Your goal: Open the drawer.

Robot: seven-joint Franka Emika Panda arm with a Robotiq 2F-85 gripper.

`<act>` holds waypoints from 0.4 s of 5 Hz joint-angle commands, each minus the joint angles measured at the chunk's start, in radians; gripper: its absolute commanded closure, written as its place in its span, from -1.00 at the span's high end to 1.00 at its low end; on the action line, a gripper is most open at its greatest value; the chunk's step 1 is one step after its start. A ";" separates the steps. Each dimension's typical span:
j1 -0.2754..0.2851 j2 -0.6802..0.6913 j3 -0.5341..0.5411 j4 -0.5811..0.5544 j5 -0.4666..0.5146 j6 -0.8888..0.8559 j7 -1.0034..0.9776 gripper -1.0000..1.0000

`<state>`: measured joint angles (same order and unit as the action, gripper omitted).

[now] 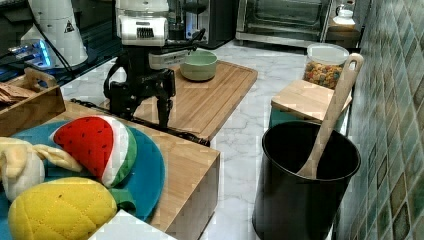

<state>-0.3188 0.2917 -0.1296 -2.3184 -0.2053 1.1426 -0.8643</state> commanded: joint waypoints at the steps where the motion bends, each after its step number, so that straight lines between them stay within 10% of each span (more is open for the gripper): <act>1: 0.228 -0.079 0.235 -0.140 0.047 0.024 0.115 1.00; 2: 0.252 -0.125 0.303 -0.140 0.095 -0.089 0.199 1.00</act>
<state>-0.2291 0.2177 -0.0017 -2.4102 -0.1394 1.1113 -0.7222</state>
